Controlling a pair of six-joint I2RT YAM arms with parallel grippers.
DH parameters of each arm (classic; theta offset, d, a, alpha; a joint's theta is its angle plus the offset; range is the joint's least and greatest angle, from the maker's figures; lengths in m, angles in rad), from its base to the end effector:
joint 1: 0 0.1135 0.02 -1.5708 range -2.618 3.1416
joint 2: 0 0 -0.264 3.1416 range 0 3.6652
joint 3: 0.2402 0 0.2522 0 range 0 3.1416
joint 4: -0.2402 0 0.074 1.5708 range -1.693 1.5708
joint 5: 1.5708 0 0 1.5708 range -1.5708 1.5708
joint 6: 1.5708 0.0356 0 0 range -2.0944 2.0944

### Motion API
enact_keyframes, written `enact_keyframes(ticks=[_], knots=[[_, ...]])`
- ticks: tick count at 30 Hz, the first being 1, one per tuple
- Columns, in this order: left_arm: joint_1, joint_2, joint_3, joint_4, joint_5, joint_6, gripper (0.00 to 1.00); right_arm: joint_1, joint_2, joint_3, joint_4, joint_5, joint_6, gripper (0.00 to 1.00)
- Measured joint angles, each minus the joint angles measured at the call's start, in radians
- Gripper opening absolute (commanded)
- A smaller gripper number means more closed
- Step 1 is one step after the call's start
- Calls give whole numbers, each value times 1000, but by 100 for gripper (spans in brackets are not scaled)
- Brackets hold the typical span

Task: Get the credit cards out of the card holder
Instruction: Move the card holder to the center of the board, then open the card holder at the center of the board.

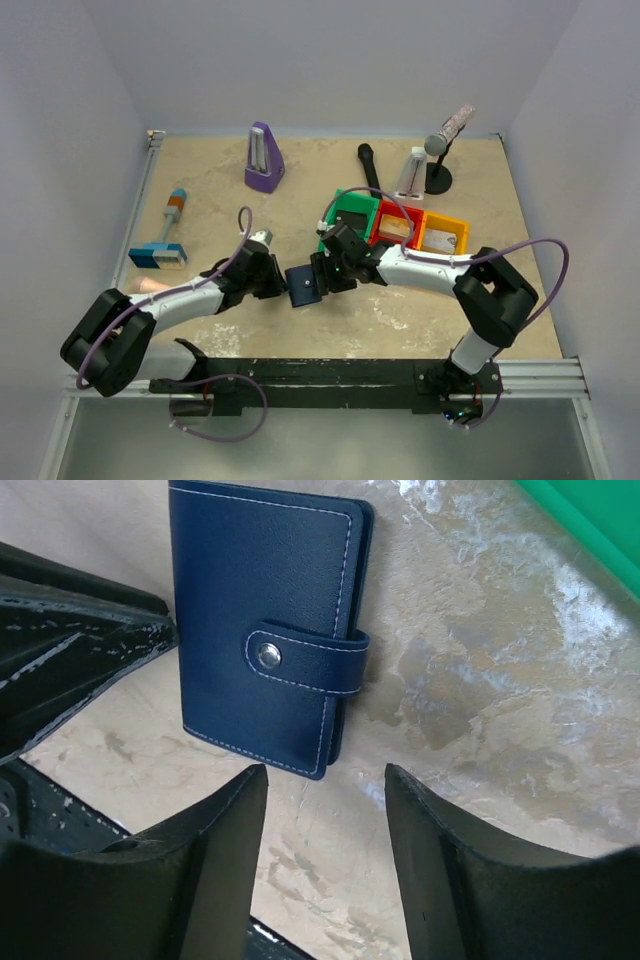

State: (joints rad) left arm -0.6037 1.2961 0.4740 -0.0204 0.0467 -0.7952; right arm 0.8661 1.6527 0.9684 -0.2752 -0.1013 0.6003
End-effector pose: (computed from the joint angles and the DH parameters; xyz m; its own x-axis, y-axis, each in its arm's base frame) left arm 0.1901 -0.1331 0.1472 -0.8533 -0.2779 -0.4411 -0.0237 0.8659 -0.4996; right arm 0.2124 0.2554 0.1787 -0.8871 -0.1757 -0.4268 -0.3567 0.8477 0.3925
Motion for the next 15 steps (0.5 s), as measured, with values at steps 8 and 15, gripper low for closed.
enact_keyframes(ticks=[8, 15], knots=[[-25, 10, -29, 76, 40, 2, 20, 3, 45, 0, 6, -12, 14, 39], [-29, 11, -35, 87, 43, 2, 21, 3, 46, -16, 21, -26, 18, 34]])
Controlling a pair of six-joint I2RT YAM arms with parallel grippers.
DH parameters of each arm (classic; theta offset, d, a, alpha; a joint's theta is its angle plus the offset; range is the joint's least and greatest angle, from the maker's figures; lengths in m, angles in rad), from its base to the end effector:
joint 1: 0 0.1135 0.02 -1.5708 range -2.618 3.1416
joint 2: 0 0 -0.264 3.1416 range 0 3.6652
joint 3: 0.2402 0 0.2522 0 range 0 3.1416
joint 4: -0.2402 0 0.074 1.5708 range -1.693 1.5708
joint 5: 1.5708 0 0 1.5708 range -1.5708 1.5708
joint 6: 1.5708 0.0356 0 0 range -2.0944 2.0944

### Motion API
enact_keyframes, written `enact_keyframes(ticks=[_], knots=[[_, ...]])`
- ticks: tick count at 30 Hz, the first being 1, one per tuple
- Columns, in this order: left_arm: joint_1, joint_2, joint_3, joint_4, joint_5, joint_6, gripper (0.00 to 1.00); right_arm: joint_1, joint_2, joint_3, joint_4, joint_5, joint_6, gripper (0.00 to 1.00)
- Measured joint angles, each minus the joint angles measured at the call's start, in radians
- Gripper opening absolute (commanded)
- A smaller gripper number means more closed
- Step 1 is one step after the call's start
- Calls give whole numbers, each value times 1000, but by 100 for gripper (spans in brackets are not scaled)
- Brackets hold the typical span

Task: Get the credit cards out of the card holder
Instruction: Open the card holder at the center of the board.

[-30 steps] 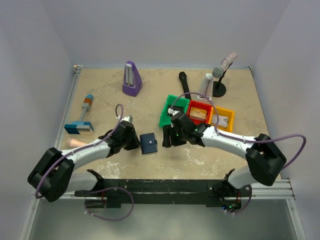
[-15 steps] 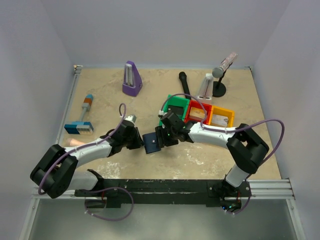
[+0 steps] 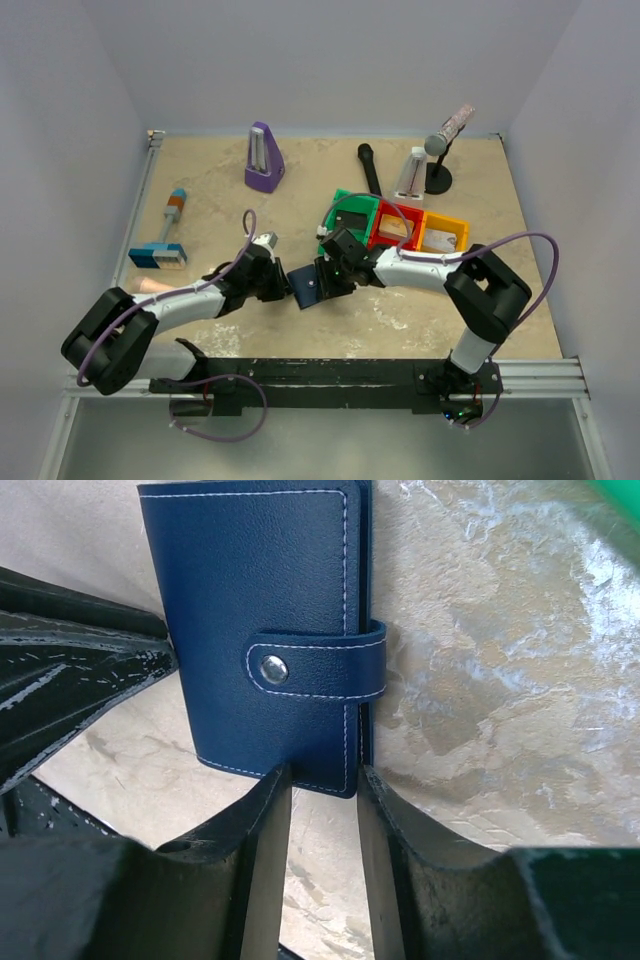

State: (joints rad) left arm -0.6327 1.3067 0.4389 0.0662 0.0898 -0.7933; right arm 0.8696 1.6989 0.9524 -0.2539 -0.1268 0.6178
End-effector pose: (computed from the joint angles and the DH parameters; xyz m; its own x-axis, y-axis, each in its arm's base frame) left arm 0.1847 -0.1394 0.1416 -0.8620 -0.2481 -0.4420 0.0355 0.8403 -0.5409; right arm 0.2116 0.2576 0.1610 -0.9072 -0.1838 -0.3785 -0.3392 0.8517 0.3995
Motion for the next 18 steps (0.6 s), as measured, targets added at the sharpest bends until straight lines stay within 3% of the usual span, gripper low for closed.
enact_keyframes(ticks=[12, 18], knots=[[-4, -71, -26, -80, -43, 0, 25, 43, -35, -72, 68, -27, -4, 38], [-4, -96, -28, -115, -63, 0, 25, 57, -89, -104, 45, -13, -10, 58]])
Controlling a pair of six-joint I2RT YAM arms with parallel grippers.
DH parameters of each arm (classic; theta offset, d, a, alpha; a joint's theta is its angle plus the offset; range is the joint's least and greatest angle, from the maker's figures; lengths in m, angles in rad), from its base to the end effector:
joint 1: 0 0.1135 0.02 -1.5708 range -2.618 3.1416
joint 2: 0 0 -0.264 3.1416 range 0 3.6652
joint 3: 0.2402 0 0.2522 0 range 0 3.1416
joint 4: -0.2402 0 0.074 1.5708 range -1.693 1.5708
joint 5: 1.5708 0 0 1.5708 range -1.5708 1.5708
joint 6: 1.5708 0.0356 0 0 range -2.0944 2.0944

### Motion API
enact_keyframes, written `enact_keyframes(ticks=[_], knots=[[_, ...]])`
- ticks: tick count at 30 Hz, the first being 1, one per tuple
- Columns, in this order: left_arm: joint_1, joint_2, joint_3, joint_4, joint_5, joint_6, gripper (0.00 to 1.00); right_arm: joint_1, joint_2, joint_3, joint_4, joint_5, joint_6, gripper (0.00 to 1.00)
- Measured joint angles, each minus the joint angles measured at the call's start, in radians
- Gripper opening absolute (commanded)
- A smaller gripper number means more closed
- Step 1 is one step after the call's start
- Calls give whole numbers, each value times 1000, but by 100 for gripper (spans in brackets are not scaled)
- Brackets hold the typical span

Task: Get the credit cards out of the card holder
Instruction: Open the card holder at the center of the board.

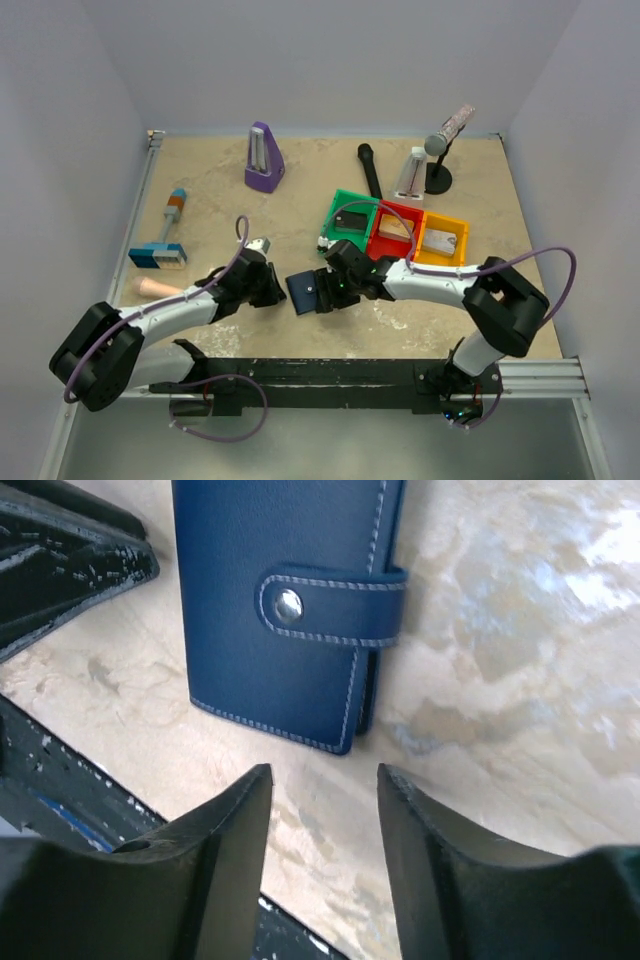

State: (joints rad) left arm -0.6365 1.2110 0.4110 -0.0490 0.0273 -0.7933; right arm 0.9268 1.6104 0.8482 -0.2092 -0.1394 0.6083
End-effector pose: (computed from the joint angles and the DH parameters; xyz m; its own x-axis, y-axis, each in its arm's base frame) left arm 0.1708 -0.1275 0.1444 -0.8572 -0.2523 -0.4489 -0.0032 0.8744 -0.4853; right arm 0.1826 0.2514 0.1613 -0.8863 -0.2379 -0.3974 -0.4052 0.8138 0.4165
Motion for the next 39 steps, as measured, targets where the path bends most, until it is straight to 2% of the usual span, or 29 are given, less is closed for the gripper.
enact_keyframes(ticks=[2, 9, 17, 25, 31, 39], knots=[[0, -10, 0, -17, -8, 0, 26, 1, -43, -6, -30, 22, -5, 62], [0, -14, 6, -37, -27, 0, 27, -6, -130, 12, -88, 88, -29, 65], [0, 32, 16, 20, 26, -2, 27, -124, -91, 18, -24, -45, -25, 60], [0, 42, 16, 69, 67, -8, 28, -122, 12, 44, -10, -114, -26, 58], [0, 52, 17, 69, 72, -10, 37, -122, 59, 48, -5, -142, -25, 60], [0, 84, 36, 75, 75, -27, 36, -111, 88, 64, 13, -172, -22, 52]])
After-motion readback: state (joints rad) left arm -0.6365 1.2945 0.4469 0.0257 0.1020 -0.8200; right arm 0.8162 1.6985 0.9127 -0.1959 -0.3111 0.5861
